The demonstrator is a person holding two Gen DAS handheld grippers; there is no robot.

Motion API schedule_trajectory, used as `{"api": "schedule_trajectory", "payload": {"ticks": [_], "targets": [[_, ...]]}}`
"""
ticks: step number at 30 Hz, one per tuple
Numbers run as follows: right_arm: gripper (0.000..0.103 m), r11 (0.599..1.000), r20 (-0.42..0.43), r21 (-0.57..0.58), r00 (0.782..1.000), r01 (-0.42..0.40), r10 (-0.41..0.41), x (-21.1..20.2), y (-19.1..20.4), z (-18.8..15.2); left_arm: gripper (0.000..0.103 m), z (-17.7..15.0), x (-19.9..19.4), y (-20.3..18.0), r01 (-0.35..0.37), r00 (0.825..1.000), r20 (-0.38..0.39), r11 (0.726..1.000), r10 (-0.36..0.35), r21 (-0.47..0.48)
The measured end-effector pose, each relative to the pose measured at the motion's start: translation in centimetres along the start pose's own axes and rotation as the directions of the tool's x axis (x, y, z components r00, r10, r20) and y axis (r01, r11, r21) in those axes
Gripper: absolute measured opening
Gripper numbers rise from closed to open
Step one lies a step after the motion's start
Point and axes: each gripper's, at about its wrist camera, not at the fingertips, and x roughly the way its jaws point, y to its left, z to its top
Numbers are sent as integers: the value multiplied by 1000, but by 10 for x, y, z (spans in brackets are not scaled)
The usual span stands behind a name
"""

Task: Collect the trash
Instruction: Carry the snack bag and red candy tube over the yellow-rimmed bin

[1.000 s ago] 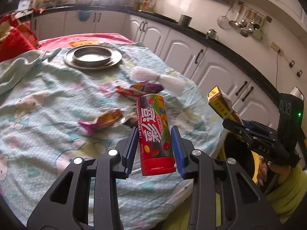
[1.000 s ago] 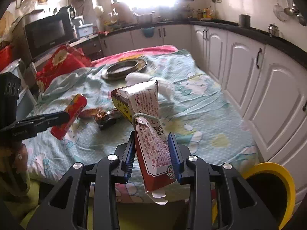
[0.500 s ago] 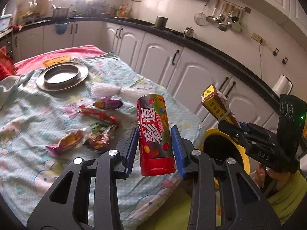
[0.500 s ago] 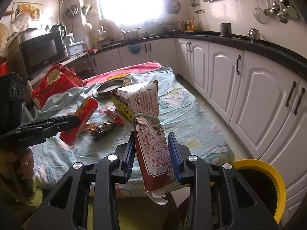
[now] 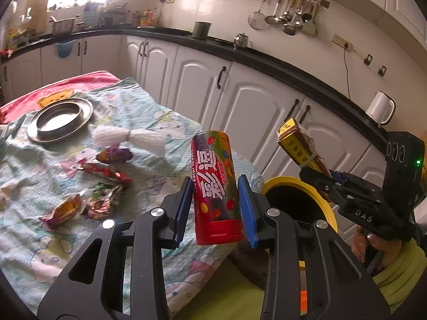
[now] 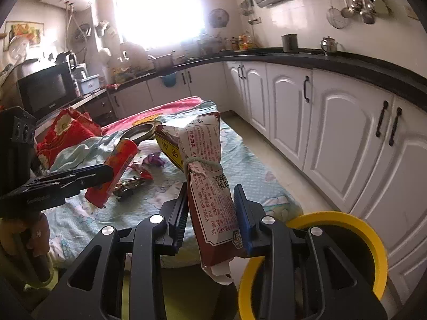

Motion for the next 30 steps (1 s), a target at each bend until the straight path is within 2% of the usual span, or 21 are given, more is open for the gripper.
{"api": "schedule_trajectory", "payload": {"ticks": [13,26,30], "targets": [[32,993,12,79,996,89,-91,-24,-38,-15,28,-2,22,-43,81,997,-21,995,-80,62],[32,968,-26,124,975,220,-218,-42,-82,-55,28,-11,45,-81,143,988,-74,982,-135,120],[32,961,-35,147,972,234,-231,-46,-93,-65,28,-15,52,-93,156,985,-91,978,-144,138]]}}
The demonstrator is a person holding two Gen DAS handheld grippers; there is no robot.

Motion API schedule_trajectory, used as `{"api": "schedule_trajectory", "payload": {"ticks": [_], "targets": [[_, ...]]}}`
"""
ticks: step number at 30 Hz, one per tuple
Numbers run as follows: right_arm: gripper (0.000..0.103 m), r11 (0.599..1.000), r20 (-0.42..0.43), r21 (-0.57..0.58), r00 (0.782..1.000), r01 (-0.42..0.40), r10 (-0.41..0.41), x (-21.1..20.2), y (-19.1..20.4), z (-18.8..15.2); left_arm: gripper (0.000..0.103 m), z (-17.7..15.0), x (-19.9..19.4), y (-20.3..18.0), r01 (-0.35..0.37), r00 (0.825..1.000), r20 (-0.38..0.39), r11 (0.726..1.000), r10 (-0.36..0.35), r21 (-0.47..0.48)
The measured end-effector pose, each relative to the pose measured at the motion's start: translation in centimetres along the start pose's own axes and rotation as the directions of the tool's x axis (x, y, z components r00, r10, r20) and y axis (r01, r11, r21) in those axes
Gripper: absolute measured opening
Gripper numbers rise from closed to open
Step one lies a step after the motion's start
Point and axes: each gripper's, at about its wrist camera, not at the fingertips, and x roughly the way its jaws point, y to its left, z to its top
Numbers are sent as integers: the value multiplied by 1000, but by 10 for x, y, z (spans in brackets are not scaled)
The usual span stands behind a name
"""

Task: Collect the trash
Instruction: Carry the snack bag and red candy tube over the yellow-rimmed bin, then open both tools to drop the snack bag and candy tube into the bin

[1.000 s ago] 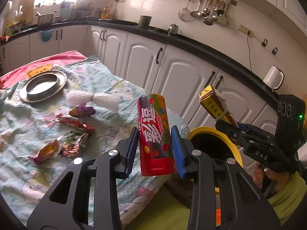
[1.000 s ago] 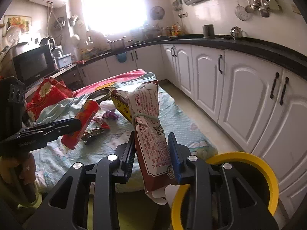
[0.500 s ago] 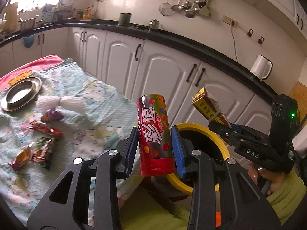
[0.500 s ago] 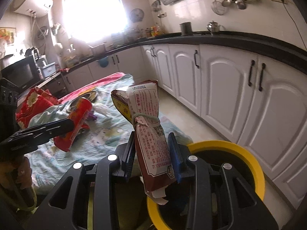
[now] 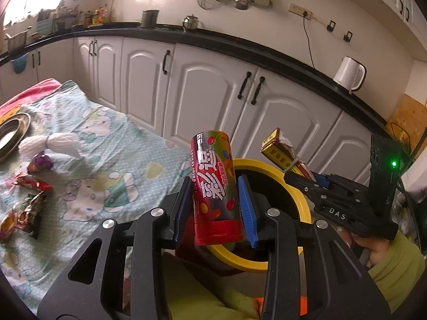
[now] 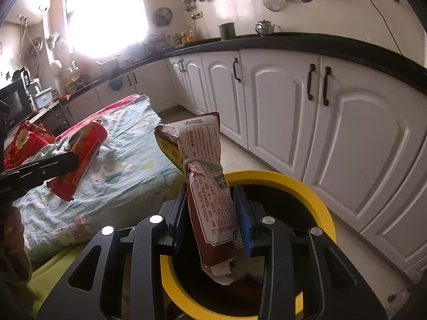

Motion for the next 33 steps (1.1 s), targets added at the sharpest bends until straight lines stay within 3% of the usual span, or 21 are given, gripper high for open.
{"api": "schedule_trajectory", "payload": {"ticks": [33], "targets": [[32,992,-45,116,998,57,-52,4,-51,-27,28,-27,69,-56,121,983,-155,986,-102,117]]}}
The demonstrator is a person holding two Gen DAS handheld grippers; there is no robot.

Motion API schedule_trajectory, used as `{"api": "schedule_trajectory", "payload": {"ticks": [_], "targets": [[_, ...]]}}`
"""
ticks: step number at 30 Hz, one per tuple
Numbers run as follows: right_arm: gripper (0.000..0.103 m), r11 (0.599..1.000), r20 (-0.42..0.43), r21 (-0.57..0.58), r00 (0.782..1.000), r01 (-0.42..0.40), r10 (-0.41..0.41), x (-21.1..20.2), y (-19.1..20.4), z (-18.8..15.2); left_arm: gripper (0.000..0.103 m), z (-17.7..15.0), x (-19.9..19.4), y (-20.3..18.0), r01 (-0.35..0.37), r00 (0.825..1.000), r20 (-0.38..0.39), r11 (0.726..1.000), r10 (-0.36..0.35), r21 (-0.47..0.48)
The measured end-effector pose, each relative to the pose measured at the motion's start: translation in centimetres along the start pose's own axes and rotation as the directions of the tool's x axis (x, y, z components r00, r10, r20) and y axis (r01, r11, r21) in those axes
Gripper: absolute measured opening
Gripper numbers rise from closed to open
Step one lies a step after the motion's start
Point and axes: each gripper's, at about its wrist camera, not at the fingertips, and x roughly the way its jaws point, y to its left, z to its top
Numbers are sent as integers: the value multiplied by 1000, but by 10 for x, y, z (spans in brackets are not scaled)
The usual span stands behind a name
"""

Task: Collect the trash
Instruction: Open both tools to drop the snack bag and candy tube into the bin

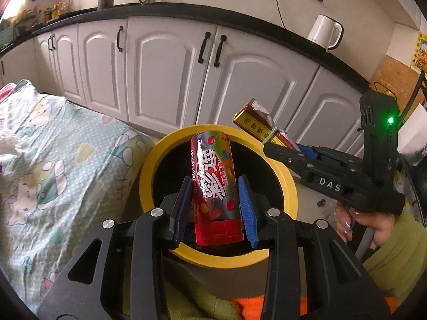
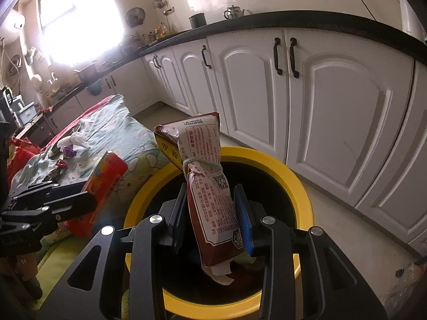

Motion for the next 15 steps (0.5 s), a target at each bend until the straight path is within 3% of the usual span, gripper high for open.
{"api": "schedule_trajectory", "payload": {"ticks": [8,10,13,15], "targets": [[34,1000,-13,30,1000,7,-6,5,-10,0,29,3,8,-2,-4,1000,-8,1000,4,0],[34,999,-13,43,1000,9,-8,5,-13,0,41,3,7,1,-7,1000,-7,1000,7,-11],[51,997,-22,81,1000,16,-14,7,-20,-1,55,4,4,7,-5,1000,-5,999,4,-40],[53,995,-19,99,1000,19,-17,5,-24,-1,66,4,2,10,-12,1000,-2,999,12,-53]]}}
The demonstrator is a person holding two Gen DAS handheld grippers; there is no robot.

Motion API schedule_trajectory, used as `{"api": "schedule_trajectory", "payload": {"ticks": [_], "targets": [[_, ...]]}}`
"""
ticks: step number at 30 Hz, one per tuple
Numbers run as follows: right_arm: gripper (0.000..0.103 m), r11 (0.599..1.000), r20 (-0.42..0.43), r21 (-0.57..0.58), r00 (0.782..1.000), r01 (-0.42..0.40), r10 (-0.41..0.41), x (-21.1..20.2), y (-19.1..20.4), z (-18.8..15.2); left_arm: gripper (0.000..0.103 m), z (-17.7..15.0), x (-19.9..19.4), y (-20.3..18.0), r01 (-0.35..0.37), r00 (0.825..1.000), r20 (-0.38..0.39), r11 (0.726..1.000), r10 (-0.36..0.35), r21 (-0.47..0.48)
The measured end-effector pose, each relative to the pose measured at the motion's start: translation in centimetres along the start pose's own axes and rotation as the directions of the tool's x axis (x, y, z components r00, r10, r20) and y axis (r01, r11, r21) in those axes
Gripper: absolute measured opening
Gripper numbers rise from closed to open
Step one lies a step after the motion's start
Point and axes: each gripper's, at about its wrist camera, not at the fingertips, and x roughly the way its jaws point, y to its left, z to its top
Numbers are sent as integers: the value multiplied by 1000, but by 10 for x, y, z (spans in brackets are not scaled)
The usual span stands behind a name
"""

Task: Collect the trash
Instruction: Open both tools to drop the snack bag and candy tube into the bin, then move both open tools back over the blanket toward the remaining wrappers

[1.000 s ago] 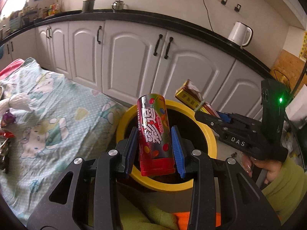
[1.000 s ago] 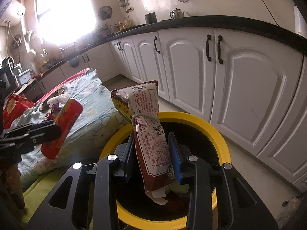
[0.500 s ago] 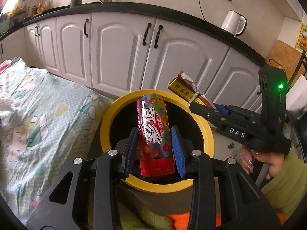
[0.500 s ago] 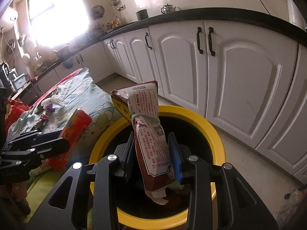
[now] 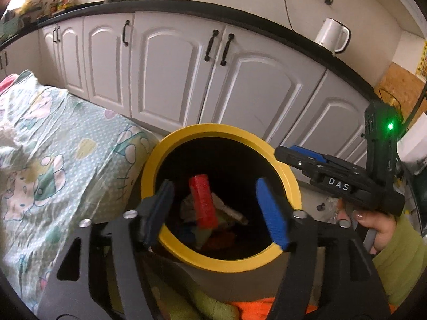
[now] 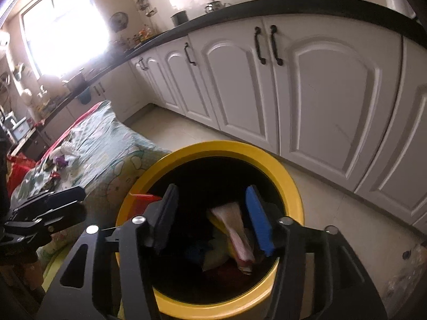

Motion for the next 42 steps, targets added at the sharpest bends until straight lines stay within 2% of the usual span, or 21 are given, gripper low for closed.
{"api": "schedule_trajectory", "payload": {"ticks": [6,27,35,42], "targets": [[58,999,12,33,1000,12,-12,-3,-6,1,91,1,-12,10,-18,999,30,999,19,-43],[79,999,86,-47,996,7,-3,-25,35,15,92,-2,-61,35,-132,979,145,988,143,-80],[85,994,96,-94,994,-49,58,-29,70,21,92,-5,-81,49,-177,963,183,978,196,-113],[86,987,86,-133,991,-90,102,-28,99,27,92,-8,-107,67,-233,936,231,960,265,-157]]}}
